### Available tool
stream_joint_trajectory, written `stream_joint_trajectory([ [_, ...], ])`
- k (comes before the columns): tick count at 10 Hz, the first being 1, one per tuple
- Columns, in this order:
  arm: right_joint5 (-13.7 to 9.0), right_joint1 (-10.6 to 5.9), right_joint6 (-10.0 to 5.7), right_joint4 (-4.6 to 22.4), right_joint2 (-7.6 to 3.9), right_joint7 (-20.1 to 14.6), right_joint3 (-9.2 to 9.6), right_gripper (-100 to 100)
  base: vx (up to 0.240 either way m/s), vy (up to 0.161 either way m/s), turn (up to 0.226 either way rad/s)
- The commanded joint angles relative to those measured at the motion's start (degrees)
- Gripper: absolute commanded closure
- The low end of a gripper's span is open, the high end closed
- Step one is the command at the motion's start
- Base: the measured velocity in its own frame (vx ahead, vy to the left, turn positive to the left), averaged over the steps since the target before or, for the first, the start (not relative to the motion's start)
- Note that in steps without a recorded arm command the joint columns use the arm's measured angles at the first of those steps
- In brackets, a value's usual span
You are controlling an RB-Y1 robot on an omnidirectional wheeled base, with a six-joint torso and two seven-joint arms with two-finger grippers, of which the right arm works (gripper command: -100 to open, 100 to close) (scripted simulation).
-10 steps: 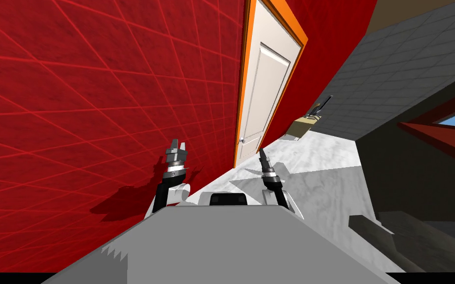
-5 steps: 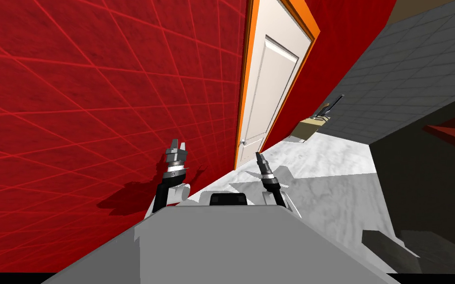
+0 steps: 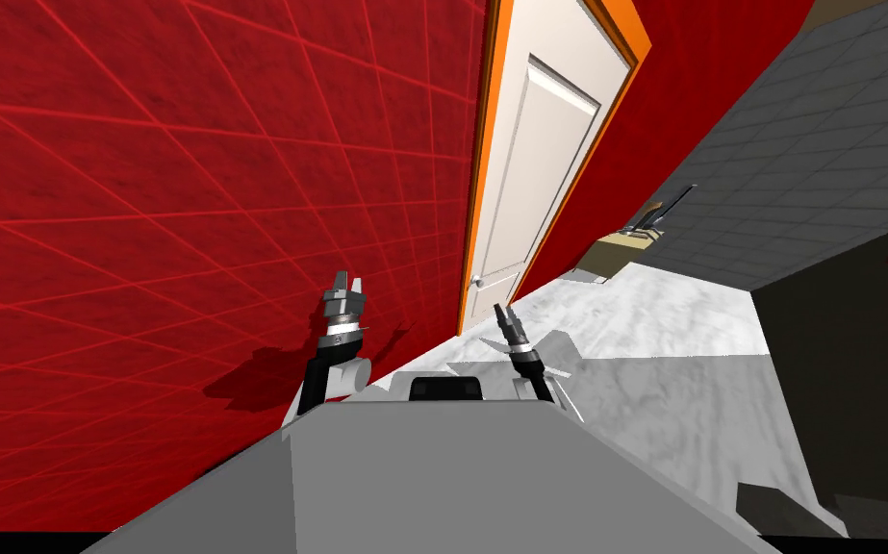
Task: Pull the door open
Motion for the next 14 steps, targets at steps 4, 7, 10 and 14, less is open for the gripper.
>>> stream_joint_trajectory([
  [4,2.39,-1.49,-3.00,7.22,-1.11,5.89,-0.50,-100,0.093,-0.069,0.081],
  [7,3.87,-2.44,-4.96,11.96,-1.82,9.55,-0.86,-100,0.089,-0.072,0.080],
  [10,5.32,-3.36,-6.88,16.58,-2.50,13.12,-1.22,-100,0.085,-0.065,0.082],
  [14,7.13,-4.52,-9.27,22.36,-3.32,17.58,-1.66,-100,0.082,-0.068,0.071],
])
